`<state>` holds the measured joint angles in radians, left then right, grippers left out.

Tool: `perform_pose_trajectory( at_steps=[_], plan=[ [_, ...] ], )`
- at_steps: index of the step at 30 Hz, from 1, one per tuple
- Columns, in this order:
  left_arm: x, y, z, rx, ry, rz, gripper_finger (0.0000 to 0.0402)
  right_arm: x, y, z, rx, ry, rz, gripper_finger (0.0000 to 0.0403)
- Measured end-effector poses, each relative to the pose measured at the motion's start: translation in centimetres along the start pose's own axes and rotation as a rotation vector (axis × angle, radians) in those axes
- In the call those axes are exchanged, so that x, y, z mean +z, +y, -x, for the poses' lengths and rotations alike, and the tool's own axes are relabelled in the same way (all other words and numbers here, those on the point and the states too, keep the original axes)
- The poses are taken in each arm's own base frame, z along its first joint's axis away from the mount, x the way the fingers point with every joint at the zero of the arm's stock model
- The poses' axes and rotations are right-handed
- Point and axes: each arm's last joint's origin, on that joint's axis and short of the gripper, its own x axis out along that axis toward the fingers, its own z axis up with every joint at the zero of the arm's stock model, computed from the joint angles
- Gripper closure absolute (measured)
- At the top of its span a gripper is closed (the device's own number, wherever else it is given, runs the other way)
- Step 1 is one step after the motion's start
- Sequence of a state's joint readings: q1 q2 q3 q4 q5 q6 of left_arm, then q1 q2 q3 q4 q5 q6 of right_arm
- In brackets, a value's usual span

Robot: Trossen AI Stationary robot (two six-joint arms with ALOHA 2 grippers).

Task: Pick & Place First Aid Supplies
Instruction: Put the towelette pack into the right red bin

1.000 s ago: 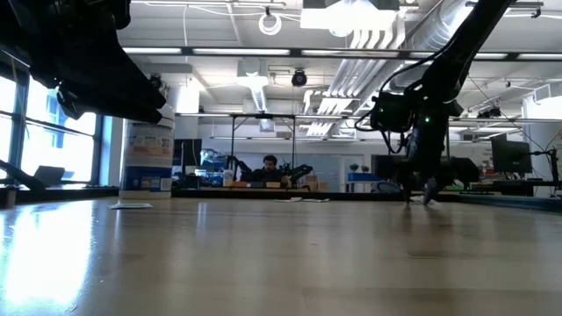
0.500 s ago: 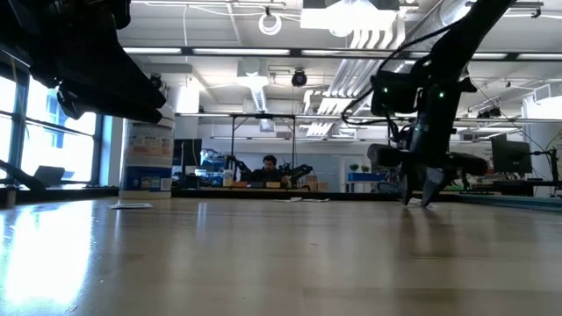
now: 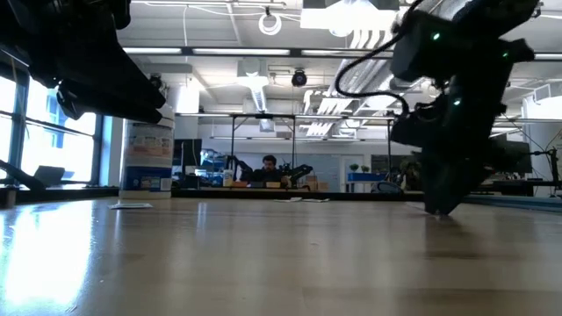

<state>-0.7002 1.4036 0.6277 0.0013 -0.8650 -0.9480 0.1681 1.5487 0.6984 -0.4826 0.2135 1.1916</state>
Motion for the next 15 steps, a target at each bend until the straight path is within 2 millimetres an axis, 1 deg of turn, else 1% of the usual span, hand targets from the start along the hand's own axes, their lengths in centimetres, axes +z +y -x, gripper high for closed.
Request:
perform_pose_trajectory(
  at_steps=[4, 7, 11, 15],
  plan=[
    [0.0, 0.0, 0.0, 0.002, -0.003, 0.000, 0.0234, -2.1, 1.5, 0.9, 0.062, 0.040, 0.244, 0.0277],
    [0.0, 0.0, 0.0, 0.003, -0.004, 0.000, 0.0234, -3.0, 2.1, 1.4, 0.083, 0.017, 0.405, 0.0277],
    [0.0, 0.0, 0.0, 0.003, -0.004, 0.000, 0.0234, -3.4, 2.2, 1.5, 0.051, -0.044, 0.514, 0.0277],
    [0.0, 0.0, 0.0, 0.003, -0.004, 0.003, 0.0234, -3.3, 2.5, 1.6, 0.066, -0.098, 0.564, 0.0277]
  ],
)
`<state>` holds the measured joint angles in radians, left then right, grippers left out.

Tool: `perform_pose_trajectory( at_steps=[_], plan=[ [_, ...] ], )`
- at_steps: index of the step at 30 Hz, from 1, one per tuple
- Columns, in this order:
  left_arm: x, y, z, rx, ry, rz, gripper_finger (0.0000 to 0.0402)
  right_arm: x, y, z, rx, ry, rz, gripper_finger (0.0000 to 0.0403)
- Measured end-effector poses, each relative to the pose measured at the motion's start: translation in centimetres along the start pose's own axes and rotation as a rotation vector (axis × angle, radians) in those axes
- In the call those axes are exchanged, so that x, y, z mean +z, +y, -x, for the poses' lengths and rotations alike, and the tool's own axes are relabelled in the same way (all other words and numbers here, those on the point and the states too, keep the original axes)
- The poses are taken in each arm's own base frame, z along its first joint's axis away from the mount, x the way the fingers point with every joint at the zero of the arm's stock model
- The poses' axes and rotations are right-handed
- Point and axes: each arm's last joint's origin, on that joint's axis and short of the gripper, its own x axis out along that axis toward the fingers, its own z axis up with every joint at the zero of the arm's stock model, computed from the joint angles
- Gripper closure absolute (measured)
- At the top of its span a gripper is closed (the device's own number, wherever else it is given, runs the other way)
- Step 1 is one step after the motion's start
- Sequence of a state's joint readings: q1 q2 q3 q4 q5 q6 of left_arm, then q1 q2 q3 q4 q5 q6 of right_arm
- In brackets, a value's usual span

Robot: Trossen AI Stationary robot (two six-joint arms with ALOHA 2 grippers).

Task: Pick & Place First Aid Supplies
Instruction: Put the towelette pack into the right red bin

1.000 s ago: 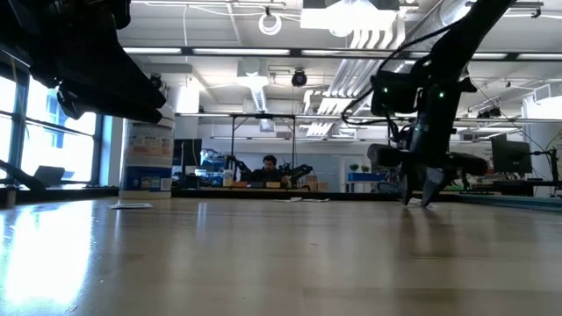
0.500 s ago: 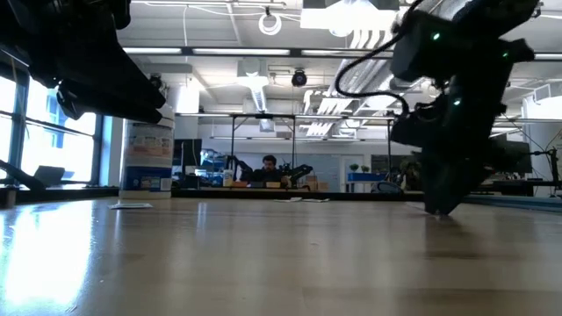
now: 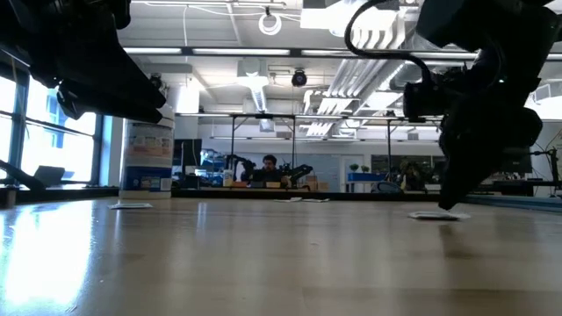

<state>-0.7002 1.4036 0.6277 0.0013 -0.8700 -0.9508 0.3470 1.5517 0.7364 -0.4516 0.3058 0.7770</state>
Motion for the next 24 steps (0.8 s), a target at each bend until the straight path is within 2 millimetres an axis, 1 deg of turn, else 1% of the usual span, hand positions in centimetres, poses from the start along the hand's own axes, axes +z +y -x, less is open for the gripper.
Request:
perform_pose_trajectory(
  at_steps=[3, 7, 10, 14, 16, 20, 24],
  plan=[
    [0.0, 0.0, 0.0, 0.000, 0.000, 0.000, 0.0234, 0.5, 0.5, 0.1, 0.046, -0.051, 0.035, 0.0277],
    [0.0, 0.0, 0.0, 0.003, -0.004, 0.000, 0.0234, 0.6, 0.6, 0.1, 0.052, -0.064, 0.090, 0.0277],
    [0.0, 0.0, 0.0, 0.007, -0.009, 0.000, 0.0234, 0.8, 0.8, -0.1, 0.053, -0.087, 0.172, 0.0277],
    [0.0, 0.0, 0.0, 0.007, -0.010, 0.000, 0.0234, 1.1, 0.9, -1.1, 0.076, -0.079, 0.229, 0.0277],
    [0.0, 0.0, 0.0, 0.007, -0.009, 0.000, 0.0234, 1.0, 0.7, -1.8, 0.056, -0.055, 0.251, 0.0277],
    [0.0, 0.0, 0.0, 0.003, -0.003, 0.000, 0.0234, 1.1, 0.4, -2.3, 0.019, -0.045, 0.227, 0.0277],
    [0.0, 0.0, 0.0, 0.002, -0.003, 0.000, 0.0234, 1.3, 0.1, -2.4, 0.031, -0.028, 0.209, 0.0277]
  ],
)
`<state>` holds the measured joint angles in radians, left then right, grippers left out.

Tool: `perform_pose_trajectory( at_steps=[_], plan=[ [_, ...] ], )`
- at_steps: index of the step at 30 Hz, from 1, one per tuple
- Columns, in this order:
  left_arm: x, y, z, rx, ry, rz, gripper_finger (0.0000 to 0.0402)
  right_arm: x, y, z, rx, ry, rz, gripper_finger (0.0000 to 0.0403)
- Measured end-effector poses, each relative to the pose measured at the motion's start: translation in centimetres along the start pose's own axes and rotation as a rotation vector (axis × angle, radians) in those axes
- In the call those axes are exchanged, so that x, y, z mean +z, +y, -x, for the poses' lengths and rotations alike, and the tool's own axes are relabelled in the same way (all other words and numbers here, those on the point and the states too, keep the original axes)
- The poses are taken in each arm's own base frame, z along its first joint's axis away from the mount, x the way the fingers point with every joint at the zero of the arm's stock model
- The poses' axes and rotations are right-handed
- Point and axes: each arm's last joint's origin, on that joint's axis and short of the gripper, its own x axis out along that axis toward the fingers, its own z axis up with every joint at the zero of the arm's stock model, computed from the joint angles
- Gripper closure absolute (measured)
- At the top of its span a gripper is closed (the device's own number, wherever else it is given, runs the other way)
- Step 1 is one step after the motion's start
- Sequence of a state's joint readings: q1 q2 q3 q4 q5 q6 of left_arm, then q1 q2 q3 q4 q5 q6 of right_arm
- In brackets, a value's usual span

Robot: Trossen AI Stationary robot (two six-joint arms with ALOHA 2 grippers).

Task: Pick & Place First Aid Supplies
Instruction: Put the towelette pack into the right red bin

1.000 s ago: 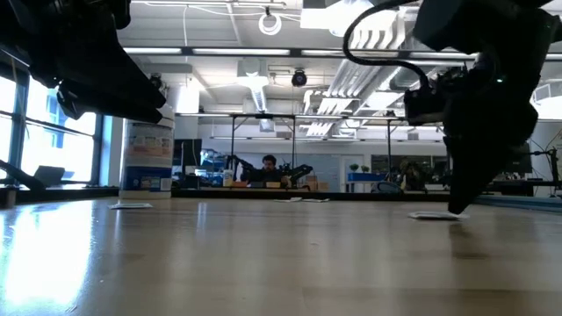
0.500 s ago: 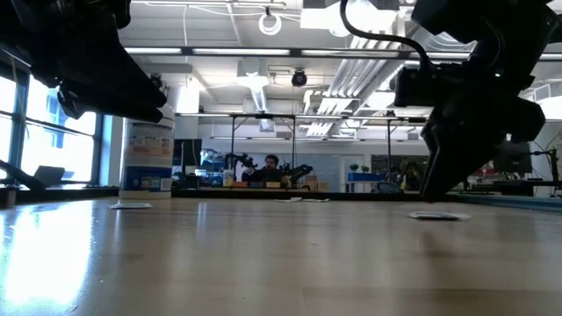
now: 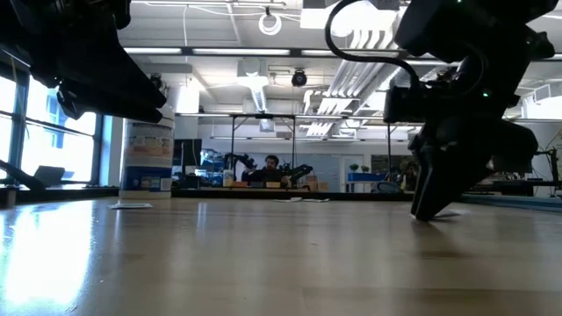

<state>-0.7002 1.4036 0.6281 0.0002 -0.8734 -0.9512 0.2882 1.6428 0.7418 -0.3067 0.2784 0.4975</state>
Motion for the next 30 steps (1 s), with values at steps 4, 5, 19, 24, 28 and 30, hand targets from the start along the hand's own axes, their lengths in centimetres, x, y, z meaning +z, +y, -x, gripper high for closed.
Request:
perform_pose_trajectory(
  at_steps=[4, 5, 19, 24, 28, 30],
  plan=[
    [0.00, 0.01, 0.00, 0.000, 0.000, -0.001, 0.0234, -0.11, -0.40, -0.08, -0.013, 0.030, -0.037, 0.0277],
    [0.00, 0.01, 0.00, 0.000, 0.000, -0.001, 0.0234, -0.14, -0.48, -0.08, -0.017, 0.036, -0.041, 0.0277],
    [-0.01, 0.01, 0.00, 0.000, 0.001, -0.001, 0.0234, -0.23, -0.92, -0.23, -0.048, 0.050, -0.053, 0.0339],
    [-0.01, 0.00, 0.00, 0.000, 0.001, -0.001, 0.0234, -0.26, -0.93, -0.25, -0.051, 0.050, -0.060, 0.0394],
    [-0.01, 0.00, 0.00, 0.000, 0.002, -0.001, 0.0234, -0.23, -0.95, -0.28, -0.055, 0.041, -0.085, 0.0394],
    [-0.01, 0.00, 0.00, 0.000, 0.002, -0.001, 0.0234, -0.06, -0.85, -0.24, -0.038, 0.023, -0.094, 0.0394]
  ],
)
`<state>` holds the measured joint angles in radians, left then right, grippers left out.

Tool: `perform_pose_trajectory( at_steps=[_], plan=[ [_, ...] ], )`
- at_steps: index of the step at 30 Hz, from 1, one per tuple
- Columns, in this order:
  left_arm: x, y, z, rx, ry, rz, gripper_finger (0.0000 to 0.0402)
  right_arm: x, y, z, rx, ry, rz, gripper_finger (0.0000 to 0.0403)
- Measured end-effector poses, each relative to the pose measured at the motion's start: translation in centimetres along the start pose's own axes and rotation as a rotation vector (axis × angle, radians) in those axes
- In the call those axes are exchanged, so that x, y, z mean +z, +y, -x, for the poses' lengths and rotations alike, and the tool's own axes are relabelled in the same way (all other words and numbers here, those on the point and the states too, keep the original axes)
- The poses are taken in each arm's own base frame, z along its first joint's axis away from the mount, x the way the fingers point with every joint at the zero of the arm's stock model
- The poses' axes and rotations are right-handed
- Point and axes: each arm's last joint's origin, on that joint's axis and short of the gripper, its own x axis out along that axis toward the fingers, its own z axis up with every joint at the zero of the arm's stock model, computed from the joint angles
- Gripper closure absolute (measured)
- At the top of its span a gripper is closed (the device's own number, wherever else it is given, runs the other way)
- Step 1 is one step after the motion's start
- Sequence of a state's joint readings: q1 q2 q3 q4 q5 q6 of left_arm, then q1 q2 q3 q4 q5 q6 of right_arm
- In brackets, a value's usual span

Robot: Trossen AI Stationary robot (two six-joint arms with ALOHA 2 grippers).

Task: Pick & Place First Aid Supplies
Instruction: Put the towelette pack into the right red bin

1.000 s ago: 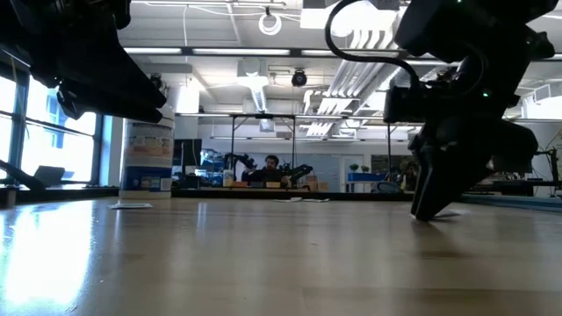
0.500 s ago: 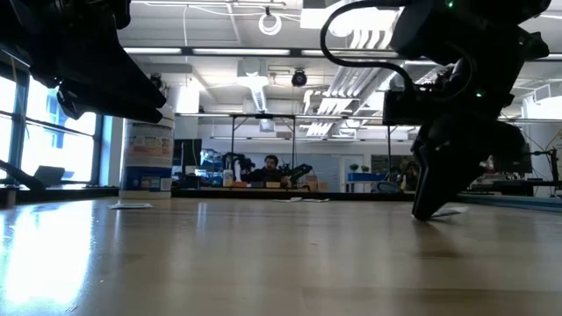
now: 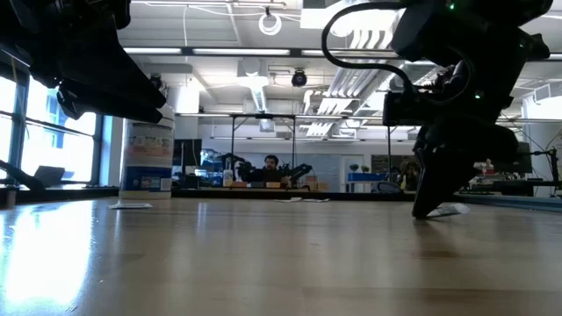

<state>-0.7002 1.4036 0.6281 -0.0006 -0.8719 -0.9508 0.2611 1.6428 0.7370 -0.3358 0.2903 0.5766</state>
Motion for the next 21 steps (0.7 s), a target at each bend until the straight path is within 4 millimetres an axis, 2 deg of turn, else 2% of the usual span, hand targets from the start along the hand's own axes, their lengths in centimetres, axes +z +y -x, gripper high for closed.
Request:
perform_pose_trajectory(
  at_steps=[5, 13, 17, 21],
  plan=[
    [0.0, 0.0, 0.0, 0.000, 0.001, 0.000, 0.0234, 0.4, -0.1, 1.0, 0.041, -0.044, -0.056, 0.0400],
    [0.0, 0.0, 0.0, 0.001, 0.000, -0.001, 0.0234, 1.2, 0.0, 4.8, 0.192, -0.136, -0.205, 0.0402],
    [0.0, 0.0, 0.0, 0.001, -0.001, -0.001, 0.0234, 0.8, 0.5, 6.6, 0.237, -0.174, -0.195, 0.0402],
    [0.0, 0.0, 0.0, 0.001, -0.002, 0.000, 0.0234, 0.1, 1.3, 6.9, 0.206, -0.193, -0.121, 0.0401]
  ],
)
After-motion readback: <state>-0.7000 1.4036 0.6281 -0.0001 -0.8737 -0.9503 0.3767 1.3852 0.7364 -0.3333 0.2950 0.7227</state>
